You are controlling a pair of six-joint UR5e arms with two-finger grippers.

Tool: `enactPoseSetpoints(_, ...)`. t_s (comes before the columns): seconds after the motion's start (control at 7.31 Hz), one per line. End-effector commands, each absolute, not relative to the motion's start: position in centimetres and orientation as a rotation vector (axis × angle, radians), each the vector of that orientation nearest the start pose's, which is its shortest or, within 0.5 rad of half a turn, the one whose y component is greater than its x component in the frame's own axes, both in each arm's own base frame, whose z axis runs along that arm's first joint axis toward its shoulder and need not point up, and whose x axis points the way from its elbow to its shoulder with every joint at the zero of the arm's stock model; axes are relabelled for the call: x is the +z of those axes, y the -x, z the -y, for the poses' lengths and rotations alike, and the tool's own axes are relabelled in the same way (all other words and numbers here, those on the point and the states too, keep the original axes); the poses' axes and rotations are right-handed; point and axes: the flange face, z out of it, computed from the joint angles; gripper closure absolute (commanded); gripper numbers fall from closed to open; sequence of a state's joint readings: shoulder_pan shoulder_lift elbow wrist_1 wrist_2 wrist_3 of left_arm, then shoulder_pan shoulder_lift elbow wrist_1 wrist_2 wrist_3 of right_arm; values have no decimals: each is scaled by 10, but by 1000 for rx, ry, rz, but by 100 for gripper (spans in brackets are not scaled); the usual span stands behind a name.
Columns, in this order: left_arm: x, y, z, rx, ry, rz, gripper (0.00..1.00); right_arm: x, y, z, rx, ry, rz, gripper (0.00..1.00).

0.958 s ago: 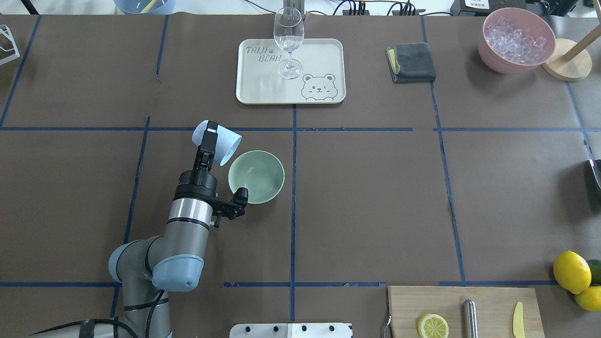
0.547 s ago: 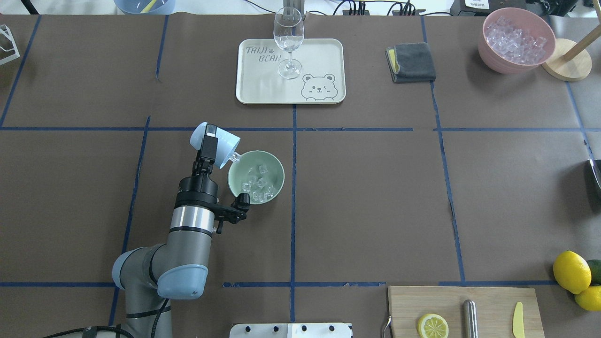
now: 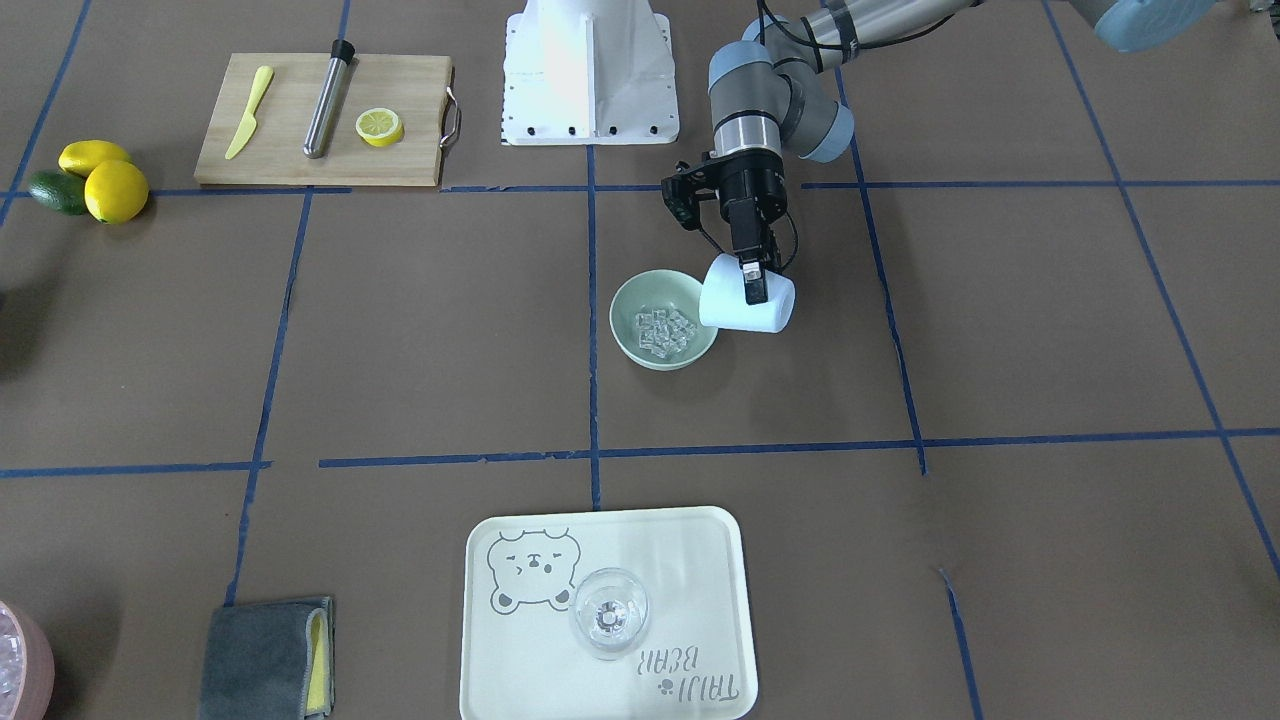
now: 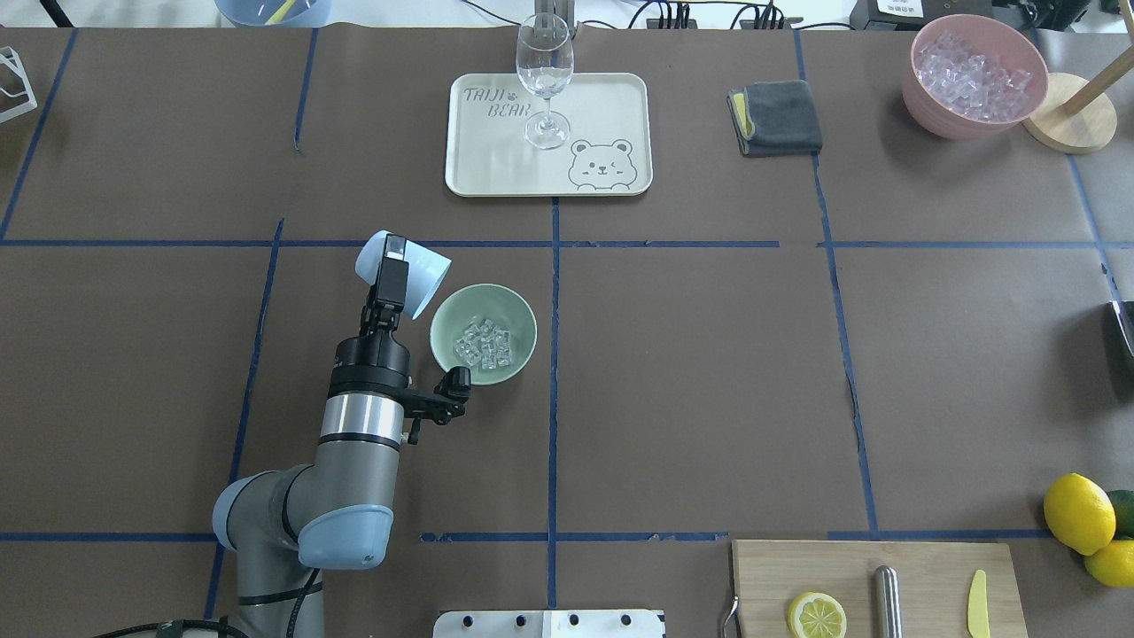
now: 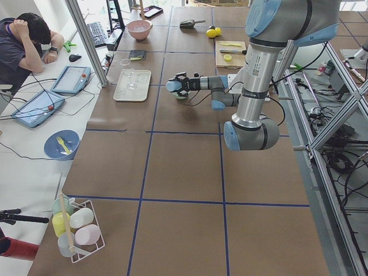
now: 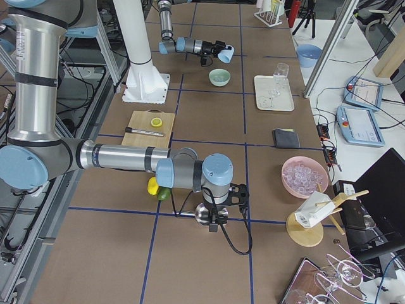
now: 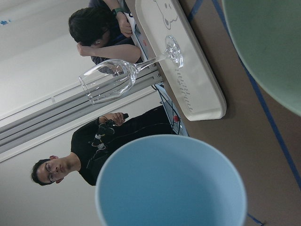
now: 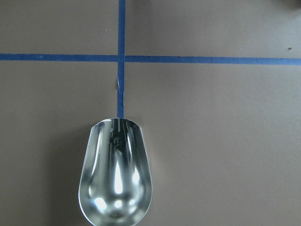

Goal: Pour ice into bowl

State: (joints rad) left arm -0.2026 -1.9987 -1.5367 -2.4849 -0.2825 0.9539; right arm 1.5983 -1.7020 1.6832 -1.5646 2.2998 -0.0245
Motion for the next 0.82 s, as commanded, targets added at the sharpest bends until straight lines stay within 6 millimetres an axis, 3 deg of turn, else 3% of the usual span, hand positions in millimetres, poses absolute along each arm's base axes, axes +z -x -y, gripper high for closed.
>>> enactPoseSetpoints(0.0,308,-530,343,1001,-1350,836,100,669,-79,431,9,-3,732,0)
enactPoseSetpoints(0.55,296,-503,360,890,-1539,575,100,668,-79,431,9,-7,735,0)
enactPoseSetpoints(0.68,310,-498,372,861,-1562,449,100,669,-79,430,9,-7,735,0)
